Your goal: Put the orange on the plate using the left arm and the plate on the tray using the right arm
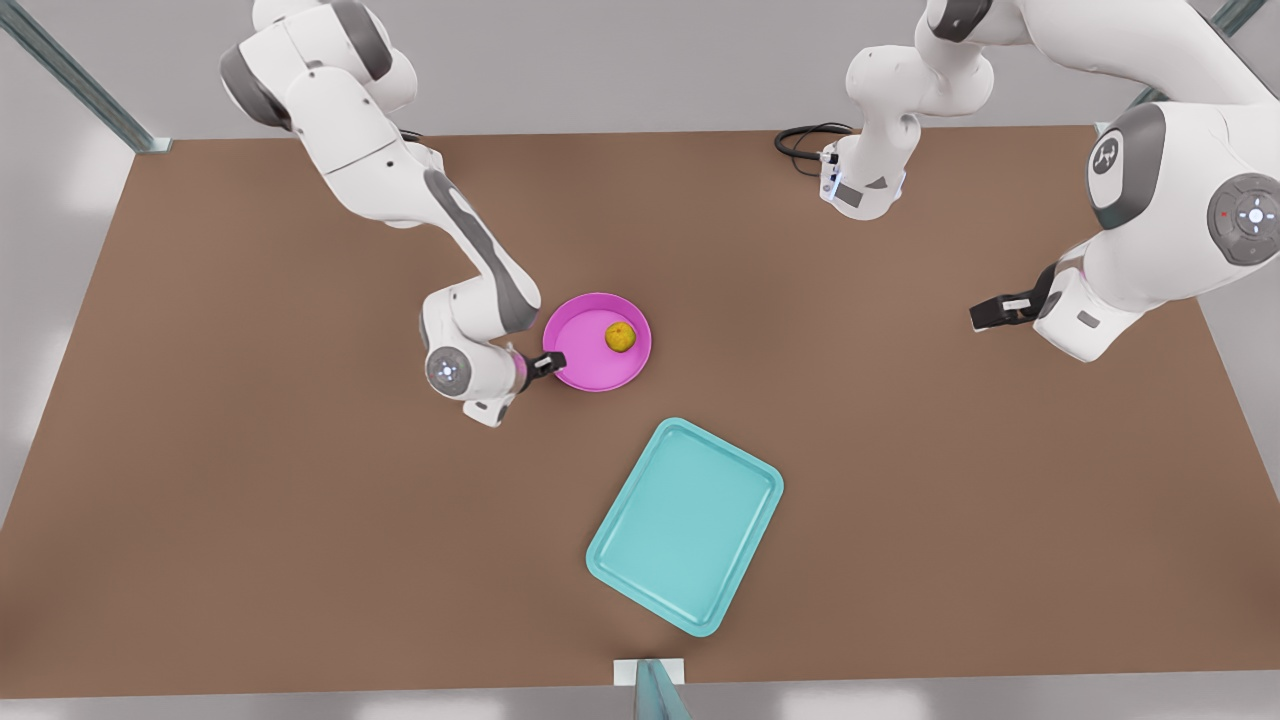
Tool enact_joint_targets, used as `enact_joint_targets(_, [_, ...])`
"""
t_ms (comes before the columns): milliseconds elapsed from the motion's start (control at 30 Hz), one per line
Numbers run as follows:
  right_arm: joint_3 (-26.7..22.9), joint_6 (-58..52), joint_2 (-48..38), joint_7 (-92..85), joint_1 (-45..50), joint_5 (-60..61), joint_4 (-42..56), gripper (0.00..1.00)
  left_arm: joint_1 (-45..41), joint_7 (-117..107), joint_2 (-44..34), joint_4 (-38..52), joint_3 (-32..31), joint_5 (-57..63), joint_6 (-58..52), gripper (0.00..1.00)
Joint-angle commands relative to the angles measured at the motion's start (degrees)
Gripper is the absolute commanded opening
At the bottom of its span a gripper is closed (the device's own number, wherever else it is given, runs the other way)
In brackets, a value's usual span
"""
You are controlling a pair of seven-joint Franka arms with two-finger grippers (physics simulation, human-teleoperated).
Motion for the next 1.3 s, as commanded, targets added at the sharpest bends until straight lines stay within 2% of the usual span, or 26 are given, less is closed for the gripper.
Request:
enact_joint_targets(0, [0.0, 0.6, 0.6, 1.2, 0.2, 0.1, 0.0, 1.0, 0.0, 5.4, -0.1, 0.0, 0.0, 0.1, -0.5, 1.0])
enact_joint_targets(467, [0.0, 2.2, 6.1, -0.2, 2.6, -0.2, 1.3, 1.0, -0.1, 5.4, -0.3, 0.0, -0.1, 0.1, -0.9, 1.0])
enact_joint_targets(500, [0.0, 2.1, 6.1, -0.2, 2.6, -0.2, 1.4, 0.85, -0.1, 5.4, -0.3, 0.0, -0.1, 0.1, -0.9, 1.0])
enact_joint_targets(533, [0.0, 2.1, 6.1, -0.2, 2.6, -0.2, 1.4, 0.64, -0.1, 5.3, -0.3, 0.0, -0.1, 0.1, -0.9, 1.0])
enact_joint_targets(567, [0.0, 2.0, 6.1, -0.2, 2.6, -0.2, 1.3, 0.57, -0.1, 5.3, -0.3, 0.0, -0.1, 0.1, -1.0, 1.0])
enact_joint_targets(633, [0.0, 1.7, 6.2, -0.2, 2.5, -0.2, 1.3, 0.51, -0.1, 5.3, -0.2, -0.1, -0.1, 0.1, -1.0, 1.0])
enact_joint_targets(667, [0.0, 1.6, 6.2, -0.2, 2.5, -0.2, 1.3, 0.44, -0.1, 5.2, -0.3, 0.0, -0.1, 0.1, -1.0, 1.0])
enact_joint_targets(767, [0.0, 1.4, 6.2, -0.2, 2.1, -0.2, 1.4, 0.38, 0.0, 5.3, -0.3, 0.0, 0.0, 0.1, -1.4, 1.0])
enact_joint_targets(833, [0.0, 1.3, 6.2, 0.0, 2.0, -0.2, 1.4, 0.27, -0.1, 5.4, -0.3, 0.0, 0.0, 0.1, -1.4, 1.0])
enact_joint_targets(933, [0.0, 1.3, 6.1, -0.1, 2.4, -0.2, 1.5, 0.21, -0.1, 5.1, -0.3, 0.0, 0.0, 0.1, -1.5, 1.0])
enact_joint_targets(1267, [0.8, -2.7, 3.6, 0.1, 0.3, 3.4, 4.0, 0.21, 0.0, 4.4, 0.1, -0.1, 0.6, 0.1, -2.9, 1.0])
